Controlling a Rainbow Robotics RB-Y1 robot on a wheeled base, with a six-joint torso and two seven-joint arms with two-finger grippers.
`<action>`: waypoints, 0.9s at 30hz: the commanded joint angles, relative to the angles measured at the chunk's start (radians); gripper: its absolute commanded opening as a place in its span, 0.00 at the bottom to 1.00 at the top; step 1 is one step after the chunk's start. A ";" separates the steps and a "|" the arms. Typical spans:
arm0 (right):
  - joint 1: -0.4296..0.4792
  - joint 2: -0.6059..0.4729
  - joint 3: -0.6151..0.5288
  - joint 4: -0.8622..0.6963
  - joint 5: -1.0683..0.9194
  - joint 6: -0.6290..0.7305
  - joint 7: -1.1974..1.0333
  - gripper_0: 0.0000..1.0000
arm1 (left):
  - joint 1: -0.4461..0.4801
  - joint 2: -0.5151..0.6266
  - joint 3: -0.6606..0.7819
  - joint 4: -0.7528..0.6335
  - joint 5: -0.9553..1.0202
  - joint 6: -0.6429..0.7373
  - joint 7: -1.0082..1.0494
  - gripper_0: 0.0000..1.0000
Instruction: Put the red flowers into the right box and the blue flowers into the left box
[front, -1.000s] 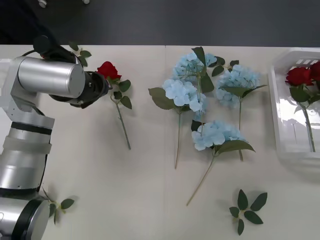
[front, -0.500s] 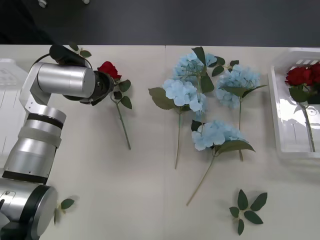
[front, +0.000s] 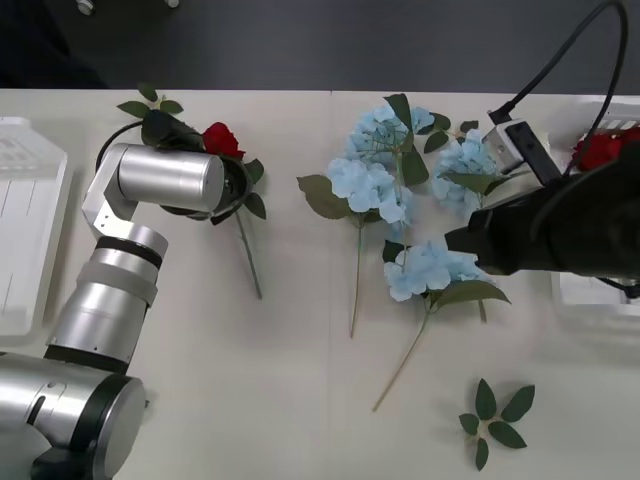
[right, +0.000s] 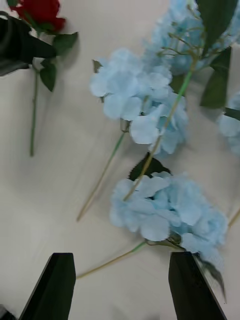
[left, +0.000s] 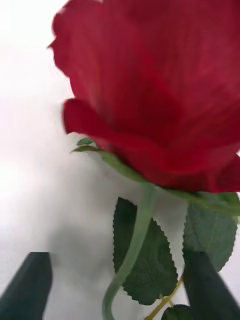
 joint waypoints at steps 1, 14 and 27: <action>-0.002 -0.018 -0.026 -0.066 -0.008 -0.023 -0.054 0.55 | -0.041 0.003 0.004 -0.018 -0.008 -0.009 0.011 0.13; -0.006 -0.017 -0.023 -0.079 -0.042 -0.037 -0.060 0.55 | -0.038 0.003 -0.020 -0.075 0.011 -0.009 -0.021 0.00; -0.007 -0.009 -0.023 -0.033 -0.049 -0.161 -0.060 0.55 | 0.175 0.013 -0.014 -0.515 0.189 -0.007 -0.214 0.01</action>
